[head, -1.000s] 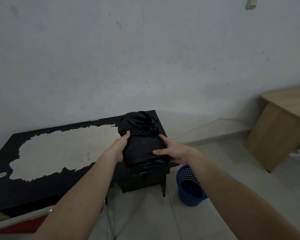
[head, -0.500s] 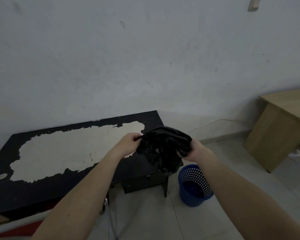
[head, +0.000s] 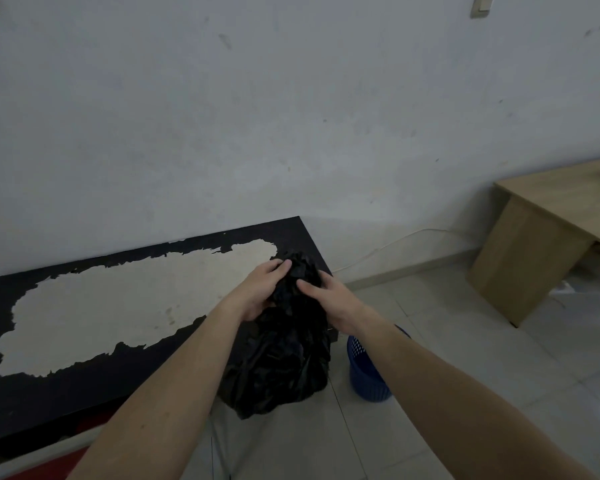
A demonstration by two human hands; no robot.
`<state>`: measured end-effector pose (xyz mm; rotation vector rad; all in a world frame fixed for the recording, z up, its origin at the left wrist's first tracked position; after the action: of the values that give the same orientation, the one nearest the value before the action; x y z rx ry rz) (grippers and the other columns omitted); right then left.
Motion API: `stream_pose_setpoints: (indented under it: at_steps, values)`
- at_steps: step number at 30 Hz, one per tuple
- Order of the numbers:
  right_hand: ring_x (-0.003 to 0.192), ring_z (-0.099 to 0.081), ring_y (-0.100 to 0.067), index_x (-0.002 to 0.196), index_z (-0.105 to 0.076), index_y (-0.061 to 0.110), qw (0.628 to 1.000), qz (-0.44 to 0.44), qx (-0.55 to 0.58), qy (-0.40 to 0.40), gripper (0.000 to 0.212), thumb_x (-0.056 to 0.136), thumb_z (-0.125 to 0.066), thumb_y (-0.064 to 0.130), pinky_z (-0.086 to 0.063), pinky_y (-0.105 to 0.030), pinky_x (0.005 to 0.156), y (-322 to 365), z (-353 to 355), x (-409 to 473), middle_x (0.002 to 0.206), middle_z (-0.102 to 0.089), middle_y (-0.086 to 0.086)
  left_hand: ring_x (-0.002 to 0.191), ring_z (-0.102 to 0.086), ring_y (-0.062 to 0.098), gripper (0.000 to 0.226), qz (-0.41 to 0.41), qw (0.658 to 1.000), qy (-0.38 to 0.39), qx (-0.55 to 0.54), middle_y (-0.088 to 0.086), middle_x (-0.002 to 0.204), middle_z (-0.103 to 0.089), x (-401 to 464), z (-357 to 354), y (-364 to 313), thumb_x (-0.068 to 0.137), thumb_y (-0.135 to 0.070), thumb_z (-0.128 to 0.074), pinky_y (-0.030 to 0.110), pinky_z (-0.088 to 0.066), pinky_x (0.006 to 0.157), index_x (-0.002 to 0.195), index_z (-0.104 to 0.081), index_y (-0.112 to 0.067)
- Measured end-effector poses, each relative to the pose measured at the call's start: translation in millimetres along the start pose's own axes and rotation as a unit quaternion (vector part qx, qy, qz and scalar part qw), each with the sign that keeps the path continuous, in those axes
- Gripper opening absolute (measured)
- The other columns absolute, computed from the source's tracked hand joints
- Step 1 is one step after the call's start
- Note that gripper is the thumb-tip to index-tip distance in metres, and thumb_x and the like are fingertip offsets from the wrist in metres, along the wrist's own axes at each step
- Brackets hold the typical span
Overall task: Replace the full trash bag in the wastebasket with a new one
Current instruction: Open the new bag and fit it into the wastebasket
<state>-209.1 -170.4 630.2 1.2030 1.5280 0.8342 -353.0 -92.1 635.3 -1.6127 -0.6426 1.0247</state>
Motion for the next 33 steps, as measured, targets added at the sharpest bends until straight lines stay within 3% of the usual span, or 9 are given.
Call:
stream_pose_setpoints:
  at_steps: [2,5,9,14,18,21,23,28,33]
  values:
    - [0.109,-0.068,-0.029,0.134,-0.058,0.007,0.998,0.004,0.019,-0.057,0.037,0.098,-0.061,0.013,-0.055,-0.043,0.096,0.0,18.8,4.5,0.118,-0.072,-0.012,0.080,-0.071,0.017,0.027,0.004,0.999,-0.024,-0.023,0.006,0.092,-0.074,-4.9,13.1,-4.1,0.101,-0.039,-0.057,0.029,-0.056,0.067,0.102,-0.070,-0.015]
    - [0.092,-0.073,-0.027,0.128,-0.063,0.010,0.982,0.016,0.083,-0.167,0.028,0.102,-0.053,0.010,-0.061,-0.034,0.069,1.5,55.8,4.5,0.106,-0.075,-0.010,0.089,-0.068,0.020,0.021,0.004,0.997,-0.076,-0.008,0.009,0.101,-0.070,-11.3,44.4,-10.4,0.101,-0.026,-0.056,0.031,-0.056,0.067,0.109,-0.069,-0.011]
    - [0.097,-0.071,-0.030,0.120,-0.066,0.010,0.959,0.045,0.146,-0.239,0.023,0.103,-0.051,0.013,-0.060,-0.036,0.073,4.0,92.6,-0.8,0.117,-0.070,-0.016,0.092,-0.064,0.019,0.019,-0.025,0.986,-0.159,0.042,0.009,0.105,-0.067,-16.0,76.7,-14.3,0.102,-0.019,-0.053,0.030,-0.058,0.065,0.113,-0.065,-0.008]
    - [0.089,-0.075,-0.030,0.110,-0.072,0.017,0.951,0.076,0.188,-0.233,0.025,0.100,-0.053,0.004,-0.061,-0.041,0.067,4.2,108.2,-9.8,0.104,-0.075,-0.014,0.090,-0.067,0.022,0.017,-0.051,0.970,-0.237,0.006,0.009,0.103,-0.068,-20.0,95.2,-17.3,0.101,-0.007,-0.046,0.033,-0.059,0.065,0.103,-0.061,-0.015]
    - [0.095,-0.073,-0.031,0.102,-0.077,0.022,0.963,0.074,0.177,-0.187,0.043,0.099,-0.044,-0.005,-0.060,-0.043,0.071,-0.8,112.0,-13.3,0.107,-0.075,-0.012,0.091,-0.059,0.026,0.018,-0.054,0.971,-0.204,-0.115,0.007,0.095,-0.065,-17.6,93.0,-20.9,0.091,-0.004,-0.044,0.043,-0.055,0.077,0.089,-0.058,-0.016]
    - [0.095,-0.073,-0.030,0.109,-0.073,0.015,0.967,0.079,0.177,-0.168,0.032,0.097,-0.050,-0.004,-0.059,-0.041,0.071,-3.9,115.3,-14.2,0.110,-0.074,-0.014,0.094,-0.062,0.026,0.012,-0.058,0.963,-0.183,-0.190,0.008,0.096,-0.068,-15.4,95.1,-17.2,0.092,-0.019,-0.050,0.045,-0.055,0.083,0.089,-0.061,-0.015]
    - [0.088,-0.074,-0.026,0.110,-0.071,0.014,0.964,0.089,0.181,-0.174,0.030,0.098,-0.051,-0.003,-0.059,-0.038,0.067,-4.1,120.5,-13.9,0.107,-0.075,-0.012,0.100,-0.065,0.024,0.015,-0.046,0.962,-0.206,-0.172,0.006,0.104,-0.072,-12.4,101.9,-10.8,0.095,-0.026,-0.056,0.044,-0.057,0.085,0.095,-0.066,-0.016]
    - [0.068,-0.071,-0.015,0.107,-0.071,0.013,0.946,0.113,0.188,-0.239,0.030,0.097,-0.049,-0.006,-0.057,-0.032,0.061,-1.6,138.7,-15.5,0.087,-0.076,-0.004,0.097,-0.066,0.021,0.011,-0.015,0.960,-0.271,-0.072,0.006,0.107,-0.069,-11.1,125.2,16.0,0.095,-0.014,-0.061,0.033,-0.055,0.068,0.102,-0.065,-0.020]
    - [0.072,-0.070,-0.013,0.098,-0.072,0.019,0.964,0.093,0.079,-0.236,0.032,0.097,-0.051,-0.005,-0.054,-0.023,0.054,-8.3,132.7,-15.0,0.084,-0.077,0.002,0.093,-0.068,0.026,0.025,-0.026,0.976,-0.198,-0.085,0.011,0.103,-0.069,-17.2,121.7,35.6,0.093,0.007,-0.054,0.039,-0.059,0.067,0.094,-0.060,-0.017]
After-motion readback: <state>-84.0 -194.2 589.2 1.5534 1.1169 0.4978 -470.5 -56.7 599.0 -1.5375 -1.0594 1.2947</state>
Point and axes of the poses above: each hand's wrist, its own x-axis towards the middle knuckle, its own z-axis out of the back of the hand, y = z × x, the point moved 3 cm from there along x, towards the middle knuckle
